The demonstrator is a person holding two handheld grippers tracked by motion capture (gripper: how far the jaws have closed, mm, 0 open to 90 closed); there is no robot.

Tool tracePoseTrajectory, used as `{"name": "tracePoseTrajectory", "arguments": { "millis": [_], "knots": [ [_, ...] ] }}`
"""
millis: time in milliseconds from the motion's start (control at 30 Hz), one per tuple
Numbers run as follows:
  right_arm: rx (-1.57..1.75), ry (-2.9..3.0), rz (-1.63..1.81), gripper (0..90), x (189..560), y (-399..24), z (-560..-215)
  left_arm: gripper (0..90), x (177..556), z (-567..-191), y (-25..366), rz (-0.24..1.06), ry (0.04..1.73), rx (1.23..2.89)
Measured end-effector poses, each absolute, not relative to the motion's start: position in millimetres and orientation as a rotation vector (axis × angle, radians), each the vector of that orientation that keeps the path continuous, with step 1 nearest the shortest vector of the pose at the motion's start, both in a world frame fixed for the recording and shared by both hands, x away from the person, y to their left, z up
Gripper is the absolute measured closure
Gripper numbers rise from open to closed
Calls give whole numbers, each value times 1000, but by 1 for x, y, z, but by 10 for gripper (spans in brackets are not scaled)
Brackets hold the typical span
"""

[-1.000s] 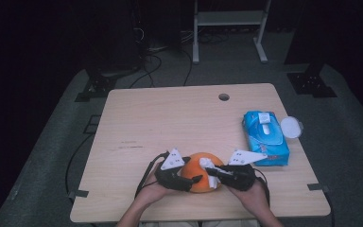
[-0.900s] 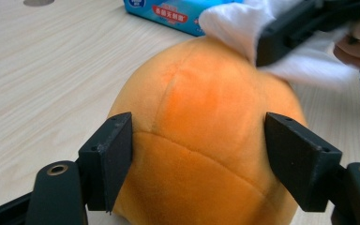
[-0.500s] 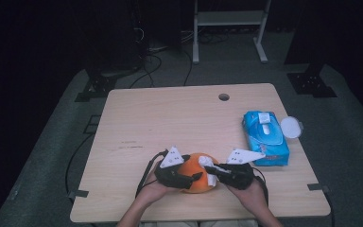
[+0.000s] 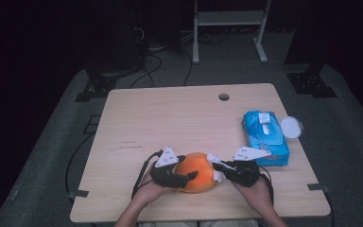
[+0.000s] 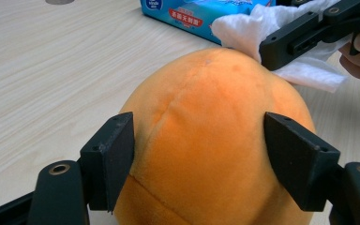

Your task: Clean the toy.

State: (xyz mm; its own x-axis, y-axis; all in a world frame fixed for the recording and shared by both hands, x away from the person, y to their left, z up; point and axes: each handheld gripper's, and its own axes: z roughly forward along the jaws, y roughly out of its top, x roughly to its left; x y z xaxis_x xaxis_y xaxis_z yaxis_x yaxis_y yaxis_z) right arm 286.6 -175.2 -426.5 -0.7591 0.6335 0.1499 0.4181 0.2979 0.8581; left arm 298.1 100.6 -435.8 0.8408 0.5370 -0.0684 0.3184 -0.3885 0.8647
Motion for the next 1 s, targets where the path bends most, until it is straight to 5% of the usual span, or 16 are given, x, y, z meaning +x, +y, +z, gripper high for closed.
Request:
{"name": "tracePoseTrajectory", "arguments": {
  "millis": [1000],
  "knots": [
    [964,2386,1470,823,278,-174,-431,270,302,-437,102,252,648,1992]
  ]
}}
